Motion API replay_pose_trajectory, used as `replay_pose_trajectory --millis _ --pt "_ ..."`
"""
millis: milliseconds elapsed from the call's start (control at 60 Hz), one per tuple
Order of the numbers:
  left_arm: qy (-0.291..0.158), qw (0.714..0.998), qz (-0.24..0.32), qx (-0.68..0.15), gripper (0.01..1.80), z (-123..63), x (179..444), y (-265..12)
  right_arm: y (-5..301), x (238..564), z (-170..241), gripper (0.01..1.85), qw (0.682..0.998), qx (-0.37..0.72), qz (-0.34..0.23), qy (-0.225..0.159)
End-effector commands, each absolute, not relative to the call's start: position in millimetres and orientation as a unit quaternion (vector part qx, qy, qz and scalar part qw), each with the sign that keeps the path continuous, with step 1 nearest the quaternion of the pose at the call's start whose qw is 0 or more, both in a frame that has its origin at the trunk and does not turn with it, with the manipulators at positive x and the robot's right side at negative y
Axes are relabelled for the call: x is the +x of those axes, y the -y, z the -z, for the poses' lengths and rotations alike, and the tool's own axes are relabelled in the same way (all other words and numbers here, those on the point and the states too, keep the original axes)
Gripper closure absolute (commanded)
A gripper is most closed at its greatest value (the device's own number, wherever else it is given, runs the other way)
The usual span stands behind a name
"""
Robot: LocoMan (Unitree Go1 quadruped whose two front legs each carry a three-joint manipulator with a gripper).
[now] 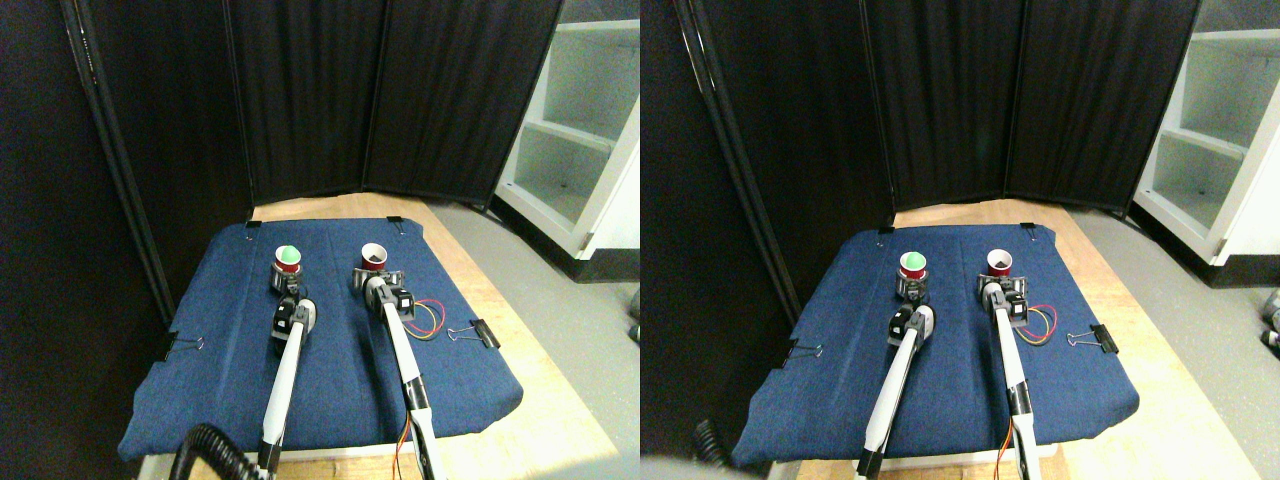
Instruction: Pour (bimanual)
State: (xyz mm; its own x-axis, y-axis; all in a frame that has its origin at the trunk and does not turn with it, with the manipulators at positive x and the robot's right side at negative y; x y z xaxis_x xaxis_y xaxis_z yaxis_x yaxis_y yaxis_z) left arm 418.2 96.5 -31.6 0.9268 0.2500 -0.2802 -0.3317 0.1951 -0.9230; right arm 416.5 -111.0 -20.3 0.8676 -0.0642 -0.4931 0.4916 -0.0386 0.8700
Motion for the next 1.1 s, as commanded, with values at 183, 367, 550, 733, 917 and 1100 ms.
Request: replay_pose_trajectory --millis 183,367,550,733,917,1100 --pt "-0.051 0.779 -0.181 -0.598 0.23 34.9 415.9 -92.2 113.4 418.2 8.6 0.28 0.685 0.693 0.168 -0.150" --pt "-0.056 0.781 -0.169 -0.599 0.10 33.1 414.0 -93.0 112.0 416.5 5.1 0.23 0.694 0.687 0.154 -0.150" --pt "-0.053 0.783 -0.160 -0.599 0.09 26.6 409.3 -94.0 109.1 411.7 -3.5 0.25 0.695 0.689 0.144 -0.145" --pt "-0.073 0.778 -0.146 -0.607 0.16 11.5 394.4 -95.1 108.9 400.8 -15.6 0.27 0.706 0.684 0.119 -0.140" --pt "-0.099 0.787 -0.123 -0.597 0.19 -1.5 380.9 -93.8 111.4 389.1 -23.2 0.29 0.720 0.674 0.096 -0.133" --pt "-0.137 0.836 -0.079 -0.526 0.24 -13.8 369.8 -93.5 113.5 380.4 -29.5 0.73 0.747 0.648 0.084 -0.124"
